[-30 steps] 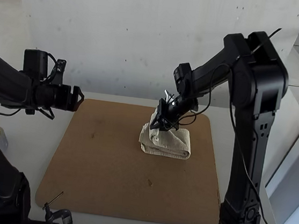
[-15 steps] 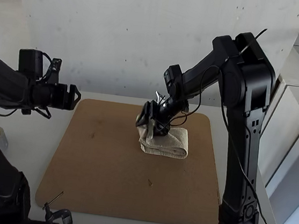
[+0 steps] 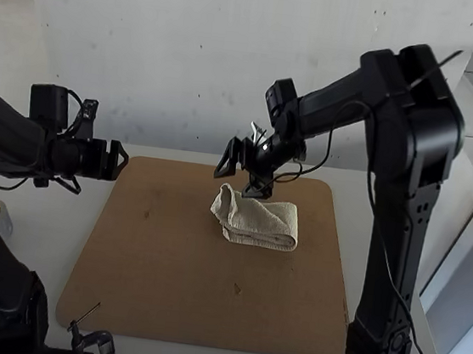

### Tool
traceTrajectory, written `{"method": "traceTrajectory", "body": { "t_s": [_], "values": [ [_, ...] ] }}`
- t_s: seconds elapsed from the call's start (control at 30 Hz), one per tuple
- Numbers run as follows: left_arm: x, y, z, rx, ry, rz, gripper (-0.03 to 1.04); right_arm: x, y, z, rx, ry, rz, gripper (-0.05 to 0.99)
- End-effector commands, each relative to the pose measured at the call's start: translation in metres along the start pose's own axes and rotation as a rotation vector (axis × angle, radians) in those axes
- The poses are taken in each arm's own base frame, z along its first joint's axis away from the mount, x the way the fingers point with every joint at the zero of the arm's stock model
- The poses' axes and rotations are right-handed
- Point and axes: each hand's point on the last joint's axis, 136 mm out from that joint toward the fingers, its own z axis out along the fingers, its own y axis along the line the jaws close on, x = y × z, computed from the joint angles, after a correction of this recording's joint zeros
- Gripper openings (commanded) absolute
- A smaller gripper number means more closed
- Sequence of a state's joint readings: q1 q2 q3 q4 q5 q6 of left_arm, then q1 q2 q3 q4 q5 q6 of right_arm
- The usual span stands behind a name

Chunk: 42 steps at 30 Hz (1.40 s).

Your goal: Fold the towel.

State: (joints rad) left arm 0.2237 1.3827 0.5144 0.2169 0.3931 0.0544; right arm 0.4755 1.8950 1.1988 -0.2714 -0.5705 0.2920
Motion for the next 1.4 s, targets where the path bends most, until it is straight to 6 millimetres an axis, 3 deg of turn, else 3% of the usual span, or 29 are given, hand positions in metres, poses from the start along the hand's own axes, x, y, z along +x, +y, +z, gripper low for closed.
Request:
{"method": "traceTrajectory", "body": {
  "t_s": [0.0,0.03,0.17,0.33,0.5,0.77,0.93,1.13,1.37],
  "values": [
    [-0.004,0.003,-0.004,-0.003,-0.020,-0.012,0.97,-0.012,0.017,-0.018,0.005,-0.059,-0.040,0.97],
    [-0.006,0.003,-0.004,-0.002,-0.024,-0.010,0.97,-0.008,0.014,-0.018,0.011,-0.049,-0.033,0.96],
    [-0.009,0.002,-0.007,-0.004,-0.037,-0.006,0.97,0.008,-0.006,-0.017,0.039,-0.009,0.011,0.73],
    [-0.009,0.001,-0.007,-0.001,-0.037,-0.005,0.97,0.012,-0.031,-0.022,0.080,-0.015,0.036,0.20],
    [-0.009,0.001,-0.007,-0.001,-0.035,-0.009,0.97,0.013,-0.038,-0.021,0.098,-0.018,0.015,0.02],
    [-0.009,0.001,-0.007,-0.001,-0.038,-0.012,0.97,0.023,-0.046,0.014,0.113,0.037,0.009,0.02],
    [-0.009,0.005,-0.009,-0.008,-0.039,-0.017,0.97,0.026,-0.041,0.030,0.112,0.056,-0.005,0.02],
    [-0.006,0.006,-0.008,-0.008,-0.032,-0.022,0.97,0.024,-0.022,0.039,0.101,0.060,-0.034,0.02],
    [-0.004,0.008,-0.008,-0.002,-0.031,-0.026,0.97,0.021,-0.021,0.038,0.101,0.052,-0.037,0.02]
  ]
}}
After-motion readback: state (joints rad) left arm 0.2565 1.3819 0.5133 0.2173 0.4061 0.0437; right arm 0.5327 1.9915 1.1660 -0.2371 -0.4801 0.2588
